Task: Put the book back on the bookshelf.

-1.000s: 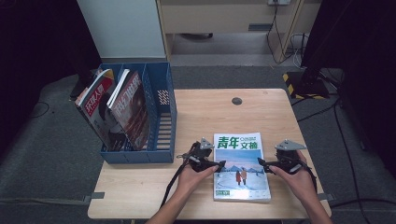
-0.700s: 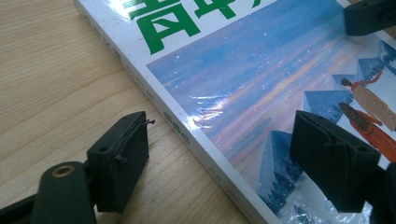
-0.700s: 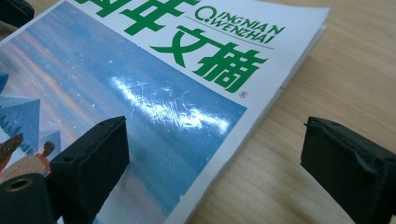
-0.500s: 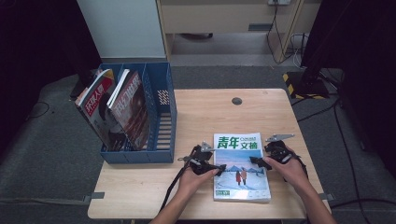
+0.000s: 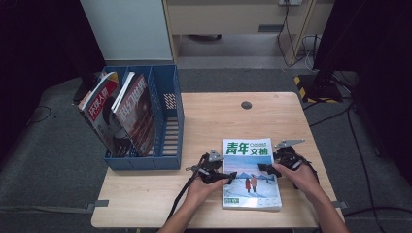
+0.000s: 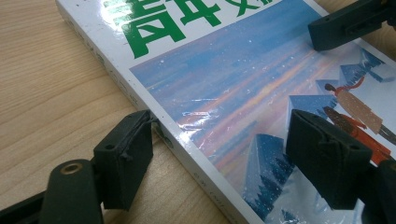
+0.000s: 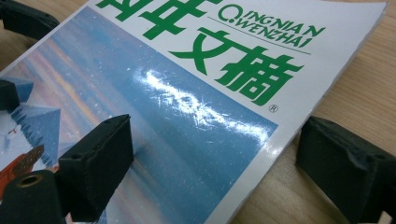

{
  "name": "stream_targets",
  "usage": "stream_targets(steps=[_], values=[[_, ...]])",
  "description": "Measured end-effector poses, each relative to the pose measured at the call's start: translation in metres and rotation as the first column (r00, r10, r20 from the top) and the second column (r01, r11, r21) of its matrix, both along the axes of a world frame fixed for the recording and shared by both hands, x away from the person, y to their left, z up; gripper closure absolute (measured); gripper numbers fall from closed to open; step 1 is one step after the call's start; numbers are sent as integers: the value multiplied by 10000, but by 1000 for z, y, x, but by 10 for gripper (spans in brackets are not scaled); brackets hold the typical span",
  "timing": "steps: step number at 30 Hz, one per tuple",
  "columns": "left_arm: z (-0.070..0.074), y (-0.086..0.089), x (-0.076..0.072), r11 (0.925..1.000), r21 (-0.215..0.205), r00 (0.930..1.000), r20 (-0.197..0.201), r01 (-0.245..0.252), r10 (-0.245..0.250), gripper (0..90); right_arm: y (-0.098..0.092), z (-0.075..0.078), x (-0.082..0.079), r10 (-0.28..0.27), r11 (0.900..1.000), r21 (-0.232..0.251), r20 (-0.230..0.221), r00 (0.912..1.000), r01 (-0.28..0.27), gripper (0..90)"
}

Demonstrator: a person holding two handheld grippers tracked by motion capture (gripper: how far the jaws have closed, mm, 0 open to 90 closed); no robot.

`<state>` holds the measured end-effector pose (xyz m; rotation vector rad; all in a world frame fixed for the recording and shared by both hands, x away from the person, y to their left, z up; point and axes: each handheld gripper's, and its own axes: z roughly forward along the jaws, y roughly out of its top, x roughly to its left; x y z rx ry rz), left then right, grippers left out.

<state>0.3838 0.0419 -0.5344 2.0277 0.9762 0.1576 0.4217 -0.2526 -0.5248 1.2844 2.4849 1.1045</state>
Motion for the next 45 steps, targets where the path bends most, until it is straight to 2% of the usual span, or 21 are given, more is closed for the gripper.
stream_targets(steps=[6, 9, 12, 14, 15, 16, 20, 24, 28, 33, 37, 38, 40, 41, 42, 43, 45], values=[[-1, 1, -1, 10000, -98, 10000, 98, 2, -1, 218, -2, 8, -13, 484, 9980, -421, 373, 9981, -468, 255], [-1, 0, -1, 10000, -88, 10000, 90, -6, 7, 218, -5, 9, -19, 546, 9982, -269, 266, 9982, -539, 284], [-1, 0, -1, 10000, -76, 10000, 97, -21, 22, 217, -6, 9, -19, 586, 9982, -141, 389, 9975, -581, 287], [-1, 0, -1, 10000, -72, 10000, 97, -20, 21, 217, -6, 11, -18, 628, 9978, 157, 497, 9968, -637, 315], [-1, 0, -1, 10000, -70, 9999, 100, -18, 19, 217, -4, 12, -16, 695, 9963, 472, 595, 9958, -723, 313], [-1, 0, -1, 10000, -75, 10000, 93, -27, 27, 218, -1, 13, -14, 768, 9950, 579, 811, 9937, -817, 308], [-1, 1, -2, 10000, -71, 9999, 148, -20, 21, 220, 12, 8, -9, 857, 9960, 204, 757, 9934, -874, 286], [-1, 0, -4, 10000, -57, 9999, 92, -67, 68, 224, 21, 5, -6, 796, 9957, 392, 914, 9926, -834, 293], [-1, 0, -4, 10000, -72, 10000, 92, -35, 36, 223, 31, 5, -5, 1036, 9944, 101, 1017, 9894, -1052, 281], [-1, 1, -4, 9999, -101, 9999, 158, -46, 48, 224, 35, 7, -1, 724, 9974, -23, 1051, 9918, -726, 470], [-1, 1, -4, 9999, -119, 9999, 135, -58, 60, 223, 35, 6, -1, 274, 9995, 97, 1059, 9940, -286, 532], [-1, 1, -4, 9999, -119, 9999, 135, -58, 60, 223, 35, 6, -1, 280, 9996, 41, 1263, 9916, -287, 572], [-1, 2, -3, 9999, -119, 10000, 39, 91, -90, 222, 36, 9, -5, 208, 9996, 137, 1612, 9867, -233, 706], [-1, 2, -3, 9999, -119, 10000, 39, 91, -90, 222, 36, 9, -5, 208, 9996, 137, 1612, 9867, -233, 706], [-1, 3, -2, 9998, -137, 9999, 26, 146, -145, 222, 34, 14, -6, 165, 9985, 490, 1826, 9831, -259, 803], [-1, 3, -2, 9998, -137, 9999, 26, 146, -145, 220, 34, 14, -6, 165, 9985, 490, 1826, 9831, -259, 803], [-1, 2, 0, 9998, -85, 9998, 85, 178, -177, 207, 34, 21, -10, 290, 9950, 872, 2121, 9768, -485, 852]])
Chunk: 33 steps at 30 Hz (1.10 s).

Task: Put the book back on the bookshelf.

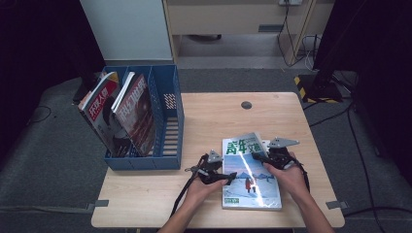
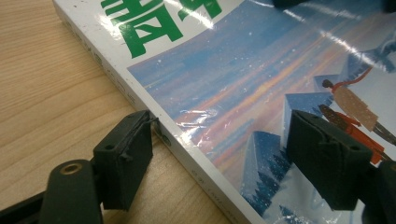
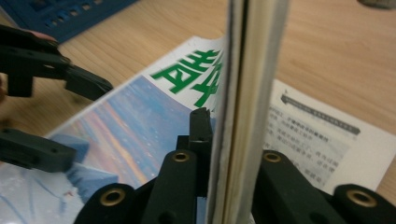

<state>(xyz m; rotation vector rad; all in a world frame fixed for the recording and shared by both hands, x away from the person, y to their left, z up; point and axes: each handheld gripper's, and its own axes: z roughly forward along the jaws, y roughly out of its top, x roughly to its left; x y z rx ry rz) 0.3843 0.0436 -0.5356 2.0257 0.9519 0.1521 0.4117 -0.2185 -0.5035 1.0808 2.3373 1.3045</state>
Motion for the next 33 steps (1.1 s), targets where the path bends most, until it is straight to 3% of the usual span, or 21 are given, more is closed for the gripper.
stream_targets(steps=[4, 8, 9, 12, 18, 24, 26, 28, 29, 30, 31, 32, 33], values=[[0, 0, 2, 10000, 13, 10000, -27, 33, -33, 175, 3, 8, -5, 234, 9997, 35, 467, 9986, -236, 865], [-1, 2, 5, 9995, -312, 9997, -215, 86, -92, 129, -1, 15, -9, 337, 9985, 412, 703, 9970, -367, 866], [-1, 4, 8, 9979, -628, 9991, -400, 143, -168, 112, -3, 17, -10, 363, 9978, 533, 790, 9962, -406, 866], [-2, 4, 11, 9943, -987, 9971, -598, 400, -461, 91, -6, 21, -13, 422, 9953, 826, 1000, 9941, -506, 866], [-2, 1, 13, 9886, -1027, 9912, -622, 1104, -1172, 94, -8, 22, -15, 655, 9910, 1083, 1157, 9911, -781, 866], [-2, -1, 12, 9900, -981, 9923, -608, 1015, -1077, 100, -11, 17, -11, 643, 9910, 1103, 1092, 9919, -763, 840], [-2, -2, 11, 9913, -905, 9933, -570, 954, -1008, 102, -12, 14, -9, 545, 9931, 981, 999, 9935, -644, 788], [-2, -3, 11, 9928, -843, 9946, -522, 849, -894, 105, -16, 8, -5, 190, 9984, 520, 808, 9965, -232, 651], [-2, -3, 11, 9928, -843, 9946, -522, 849, -894, 116, -16, 8, -5, 190, 9984, 520, 808, 9965, -232, 651], [-2, -3, 10, 9938, -768, 9953, -481, 801, -839, 116, -17, 5, -4, 67, 9998, 181, 703, 9975, -80, 602], [-1, -4, 9, 9955, -524, 9963, -315, 788, -805, 149, -17, -3, -1, -259, 9985, -470, 508, 9984, 283, 515], [-1, -4, 9, 9955, -524, 9963, -315, 788, -805, 152, -17, -3, -1, -259, 9985, -470, 508, 9984, 283, 515], [-1, -5, 9, 9959, -442, 9964, -267, 790, -803, 153, -18, -9, 3, -690, 9916, -1081, 225, 9974, 711, 415]])
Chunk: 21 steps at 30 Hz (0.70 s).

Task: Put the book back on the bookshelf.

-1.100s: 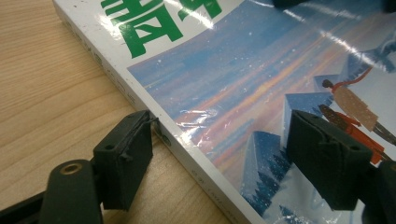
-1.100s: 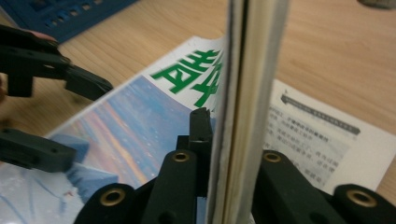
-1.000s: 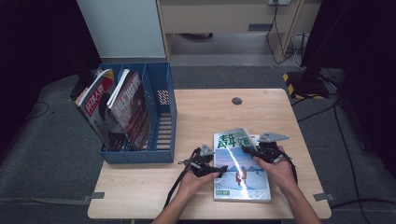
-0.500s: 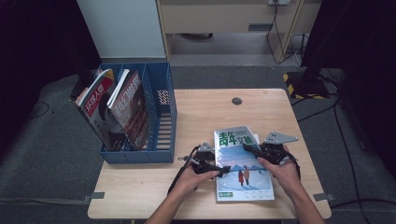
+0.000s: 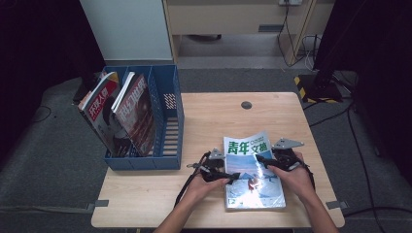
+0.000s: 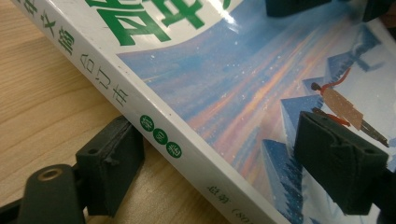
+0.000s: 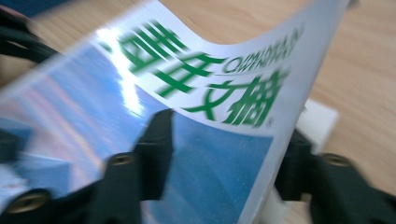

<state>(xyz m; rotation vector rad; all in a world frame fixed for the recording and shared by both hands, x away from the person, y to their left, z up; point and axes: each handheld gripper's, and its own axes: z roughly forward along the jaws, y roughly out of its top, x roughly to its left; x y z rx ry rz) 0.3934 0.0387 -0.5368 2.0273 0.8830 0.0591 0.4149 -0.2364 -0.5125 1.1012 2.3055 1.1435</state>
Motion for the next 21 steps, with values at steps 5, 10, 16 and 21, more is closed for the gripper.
stream_targets(steps=[5, 10, 16, 21], values=[[1, 0, 1, 9999, 1, 9999, -94, -115, 115, 172, -9, -8, 2, -748, 9967, -367, -627, 9952, 726, 211], [2, 1, 7, 9996, -120, 9991, -337, -250, 246, 232, -20, -12, -3, -717, 9972, 122, -1142, 9909, 735, 179], [7, 0, 20, 9992, -144, 9931, -1125, -362, 344, 313, -26, -18, -3, -681, 9900, 1074, -2047, 9765, 916, 168], [8, -1, 29, 9990, -241, 9885, -1472, -376, 336, 356, -27, -18, -4, -587, 9905, 1100, -2031, 9774, 823, 190]])
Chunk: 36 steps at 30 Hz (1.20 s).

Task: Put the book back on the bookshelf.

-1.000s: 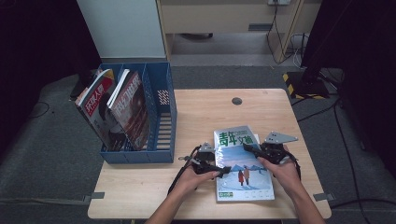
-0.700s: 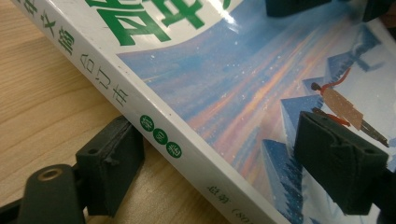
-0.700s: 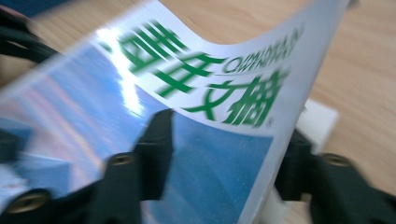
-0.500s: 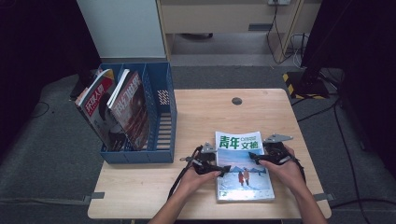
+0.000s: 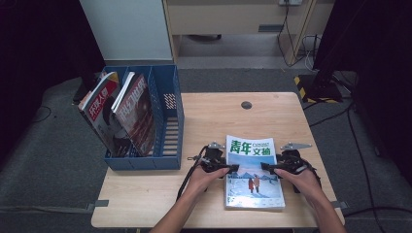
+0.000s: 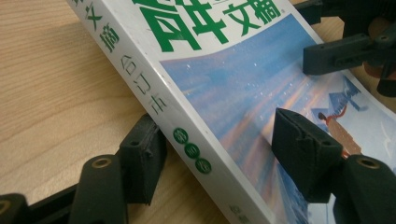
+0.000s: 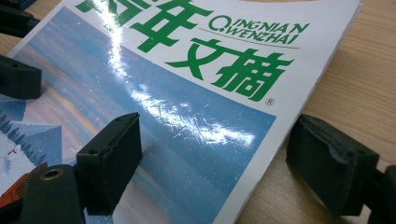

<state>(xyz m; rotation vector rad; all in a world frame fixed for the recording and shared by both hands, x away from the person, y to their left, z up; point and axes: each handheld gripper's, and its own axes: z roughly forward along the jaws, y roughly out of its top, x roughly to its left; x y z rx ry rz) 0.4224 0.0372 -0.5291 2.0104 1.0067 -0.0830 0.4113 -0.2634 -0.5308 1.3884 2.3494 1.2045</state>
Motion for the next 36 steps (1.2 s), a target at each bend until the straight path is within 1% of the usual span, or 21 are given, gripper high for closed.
stream_targets(steps=[2, 6, 9, 10, 11, 13, 14, 15, 16, 17, 18, 19, 20, 21, 25, 26, 27, 31, 34, 35, 36], values=[[2, -1, 4, 10000, 62, 10000, 12, 1, -1, 358, 0, 0, 0, -14, 10000, 10, -27, 10000, 14, 198], [10, 0, 12, 9993, -188, 9995, -54, -311, 310, 375, -2, 1, 1, -54, 9999, 115, 14, 10000, 54, 253], [15, 2, 17, 9990, -228, 9992, -158, -382, 379, 406, 0, 1, 1, -12, 9999, 160, 70, 10000, 11, 280], [15, 2, 17, 9990, -228, 9992, -158, -382, 379, 413, 0, 1, 1, -12, 9999, 160, 70, 10000, 11, 280], [16, 3, 20, 9988, -222, 9987, -263, -444, 438, 420, 2, 1, 1, 57, 9998, 178, 108, 9999, -59, 294], [16, 3, 21, 9985, -261, 9985, -271, -487, 480, 433, 3, 1, 1, 143, 9998, 141, 193, 9997, -146, 297], [16, 5, 23, 9974, -391, 9973, -439, -607, 590, 467, 6, 1, 1, 110, 9998, 138, 201, 9997, -113, 311], [16, 5, 23, 9974, -391, 9973, -439, -607, 590, 483, 6, 1, 1, 110, 9998, 138, 201, 9997, -113, 311], [18, 6, 25, 9964, -532, 9970, -448, -662, 639, 520, 8, 2, 0, 90, 9999, 103, 231, 9997, -93, 331], [18, 6, 25, 9964, -532, 9970, -448, -662, 639, 539, 8, 2, 0, 90, 9999, 103, 231, 9997, -93, 331], [18, 7, 26, 9947, -733, 9963, -505, -727, 691, 554, 9, 3, 0, 54, 10000, 59, 379, 9993, -57, 360], [20, 6, 28, 9918, -943, 9948, -627, -864, 807, 554, 9, 3, 0, 46, 10000, 52, 381, 9993, -48, 372], [20, 6, 28, 9918, -943, 9948, -627, -864, 807, 554, 10, 3, 0, 38, 10000, 76, 402, 9992, -41, 380], [21, 5, 29, 9926, -847, 9947, -615, -875, 825, 553, 11, 3, 0, 33, 9999, 115, 379, 9993, -37, 382], [23, 2, 33, 9943, -660, 9936, -804, -843, 789, 529, 15, 4, -1, 154, 9999, -34, 493, 9987, -153, 384], [23, 2, 33, 9943, -660, 9936, -804, -843, 789, 519, 15, 4, -1, 154, 9999, -34, 493, 9987, -153, 384], [23, 1, 35, 9941, -667, 9927, -906, -856, 794, 507, 17, 4, -1, 125, 9999, -59, 531, 9985, -122, 385], [23, -3, 39, 9940, -662, 9911, -1059, -874, 801, 473, 18, 4, -1, 160, 9999, -63, 622, 9979, -156, 386], [22, -5, 41, 9941, -632, 9910, -1067, -877, 807, 461, 19, 4, -1, 216, 9998, -54, 668, 9975, -213, 387], [22, -5, 41, 9939, -657, 9907, -1090, -889, 814, 462, 19, 4, -1, 244, 9997, -41, 666, 9975, -242, 387], [21, -5, 43, 9924, -767, 9893, -1172, -962, 868, 462, 19, 4, -1, 199, 9998, -21, 692, 9974, -198, 388]])
